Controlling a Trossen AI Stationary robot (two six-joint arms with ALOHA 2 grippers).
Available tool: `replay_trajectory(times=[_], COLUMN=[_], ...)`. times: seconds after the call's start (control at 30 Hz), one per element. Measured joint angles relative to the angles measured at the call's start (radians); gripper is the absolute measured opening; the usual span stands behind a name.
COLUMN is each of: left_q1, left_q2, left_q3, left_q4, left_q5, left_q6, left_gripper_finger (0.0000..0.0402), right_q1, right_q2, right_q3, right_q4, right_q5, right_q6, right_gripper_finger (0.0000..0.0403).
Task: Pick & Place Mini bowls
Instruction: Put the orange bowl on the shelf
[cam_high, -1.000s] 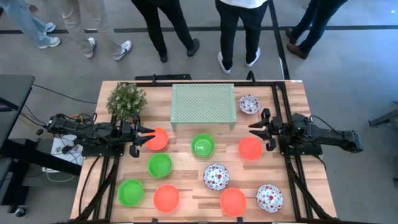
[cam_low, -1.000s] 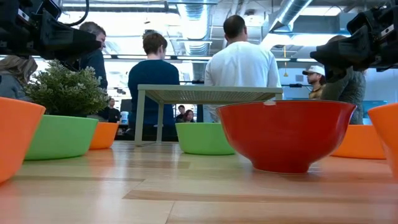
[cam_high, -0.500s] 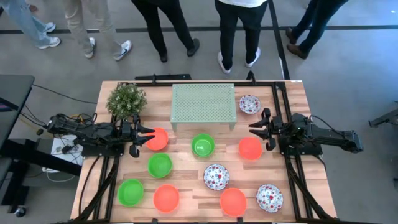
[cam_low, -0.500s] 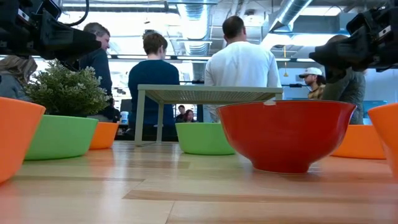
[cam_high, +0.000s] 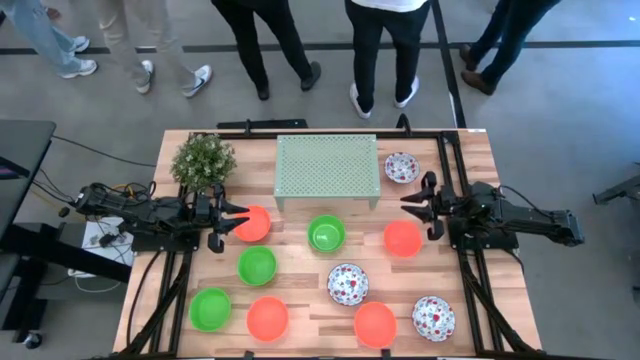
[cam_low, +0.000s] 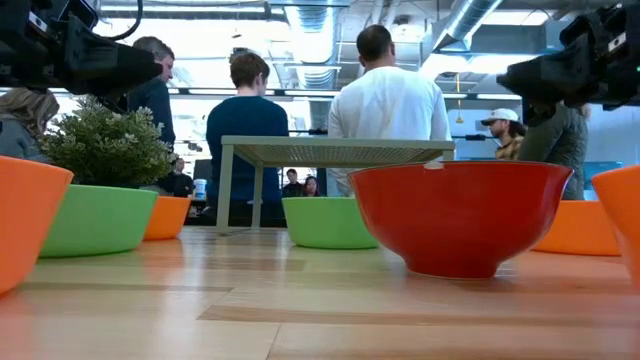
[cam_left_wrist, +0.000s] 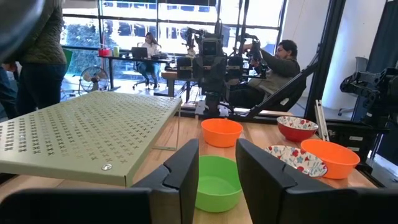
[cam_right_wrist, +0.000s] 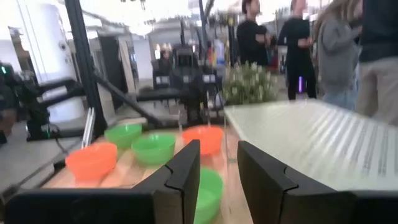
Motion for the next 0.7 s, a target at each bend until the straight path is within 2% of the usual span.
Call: replay_trajectory(times=[0.2, 0.37, 0.5, 0.6, 0.7], left_q1=[0.000, 0.000, 0.000, 0.000, 0.000], left_q2=[0.000, 0.000, 0.008, 0.073, 0.197], left_q3=[0.000, 0.000, 0.030, 0.090, 0.172], left_q4=[0.009, 0.020, 0.041, 0.039, -0.007], left_q5=[0.002, -0.006, -0.030, -0.017, -0.053], left_q6=[-0.079, -0.088, -0.165, -0.158, -0.149], left_gripper_finger=[0.0108, 0.0108, 0.0108, 0.0108, 0.0108], right_q1=[0.000, 0.000, 0.002, 0.001, 0.001], right_q2=[0.000, 0.000, 0.016, 0.028, 0.041], right_q3=[0.000, 0.000, 0.000, 0.000, 0.000], right_q4=[0.126, 0.138, 0.137, 0.137, 0.139], right_q5=[0.000, 0.015, 0.014, 0.015, 0.024], right_q6=[0.001, 0.001, 0.040, 0.081, 0.089], right_gripper_finger=[0.0103, 0.0103, 0.0103, 0.0103, 0.0103])
